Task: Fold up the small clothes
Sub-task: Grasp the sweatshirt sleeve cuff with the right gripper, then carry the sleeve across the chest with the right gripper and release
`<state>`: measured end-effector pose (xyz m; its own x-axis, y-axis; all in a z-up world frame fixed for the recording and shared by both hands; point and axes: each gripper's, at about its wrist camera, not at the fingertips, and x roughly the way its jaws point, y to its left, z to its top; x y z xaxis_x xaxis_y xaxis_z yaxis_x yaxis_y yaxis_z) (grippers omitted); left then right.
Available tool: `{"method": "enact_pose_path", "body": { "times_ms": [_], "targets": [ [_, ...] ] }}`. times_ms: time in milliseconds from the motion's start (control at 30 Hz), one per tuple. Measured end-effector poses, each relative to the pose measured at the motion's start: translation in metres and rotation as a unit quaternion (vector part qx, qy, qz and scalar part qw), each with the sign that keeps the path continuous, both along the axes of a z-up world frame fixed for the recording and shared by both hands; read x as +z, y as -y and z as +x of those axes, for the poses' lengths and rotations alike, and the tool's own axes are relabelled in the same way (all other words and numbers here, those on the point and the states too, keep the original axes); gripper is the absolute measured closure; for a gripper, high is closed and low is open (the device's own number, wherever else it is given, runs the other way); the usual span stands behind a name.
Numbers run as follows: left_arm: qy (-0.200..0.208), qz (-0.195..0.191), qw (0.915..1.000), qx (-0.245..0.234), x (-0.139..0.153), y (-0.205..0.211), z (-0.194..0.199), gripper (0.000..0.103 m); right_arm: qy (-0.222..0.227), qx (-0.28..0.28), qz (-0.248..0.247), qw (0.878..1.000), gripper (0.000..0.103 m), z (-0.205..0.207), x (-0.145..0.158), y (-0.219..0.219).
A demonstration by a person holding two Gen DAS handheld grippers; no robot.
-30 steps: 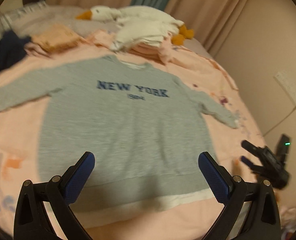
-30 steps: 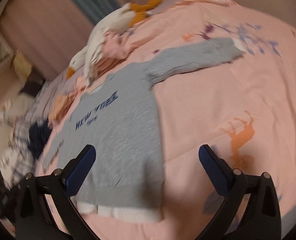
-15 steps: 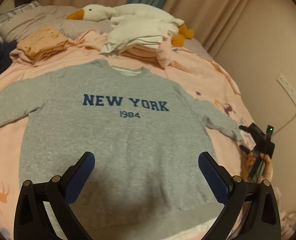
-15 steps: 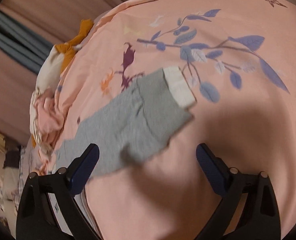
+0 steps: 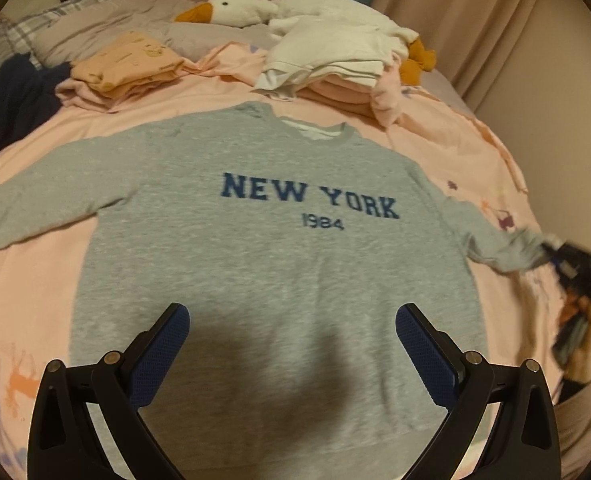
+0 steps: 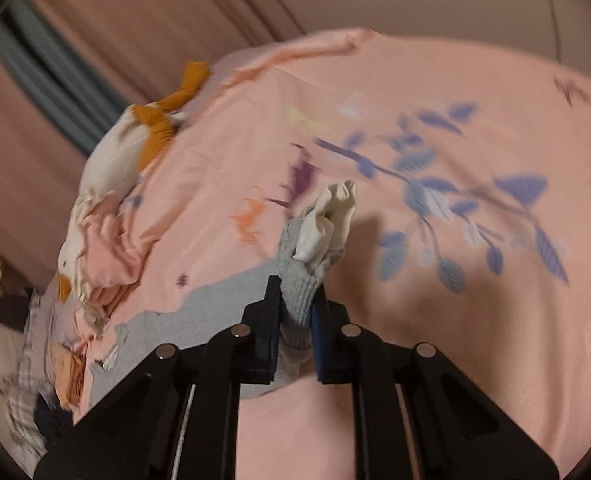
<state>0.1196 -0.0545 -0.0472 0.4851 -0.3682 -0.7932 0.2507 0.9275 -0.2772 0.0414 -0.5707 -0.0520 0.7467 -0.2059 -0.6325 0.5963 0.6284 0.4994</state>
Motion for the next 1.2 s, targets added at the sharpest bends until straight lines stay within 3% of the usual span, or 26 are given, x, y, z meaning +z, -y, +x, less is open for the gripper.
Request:
{"method": "enact_pose_path", "body": {
  "times_ms": [200, 433, 533, 667, 833, 933, 1000, 1067, 1200],
  "targets": [
    [-0.003, 0.011, 0.9997, 0.022, -0.002, -0.025, -0.004, 0.001, 0.002, 0.084, -0.103, 0.991, 0.089, 0.037, 0.071, -0.065],
    [-0.021, 0.013, 0.9982, 0.054, -0.011, -0.062, -0.003, 0.001, -0.022, 0.177, -0.194, 0.965, 0.089, 0.105, 0.096, -0.164],
    [-0.028, 0.003, 0.9972, 0.070, -0.016, -0.079, -0.001, 0.001, -0.035, 0.217, -0.222, 0.950, 0.089, 0.129, 0.089, -0.209],
    [-0.035, -0.005, 0.9960, 0.082, -0.022, -0.094, 0.001, 0.001, -0.071, 0.281, -0.271, 0.918, 0.089, 0.163, 0.061, -0.279],
    [-0.037, -0.002, 0.9952, 0.090, -0.026, -0.102, 0.007, 0.001, -0.158, 0.351, -0.322, 0.865, 0.086, 0.189, -0.005, -0.342],
    [-0.037, 0.000, 0.9943, 0.100, -0.029, -0.106, 0.012, 0.001, -0.198, 0.382, -0.321, 0.844, 0.078, 0.192, -0.035, -0.356],
    [-0.041, 0.000, 0.9936, 0.105, -0.032, -0.109, 0.017, 0.001, -0.202, 0.398, -0.307, 0.841, 0.062, 0.188, -0.040, -0.358],
    [-0.044, 0.000, 0.9930, 0.110, -0.033, -0.110, 0.020, 0.001, -0.186, 0.405, -0.293, 0.846, 0.055, 0.182, -0.033, -0.356],
    [-0.031, 0.005, 0.9931, 0.113, -0.031, -0.112, 0.019, 0.001, -0.112, 0.412, -0.232, 0.874, 0.047, 0.160, -0.004, -0.328]
  ]
}}
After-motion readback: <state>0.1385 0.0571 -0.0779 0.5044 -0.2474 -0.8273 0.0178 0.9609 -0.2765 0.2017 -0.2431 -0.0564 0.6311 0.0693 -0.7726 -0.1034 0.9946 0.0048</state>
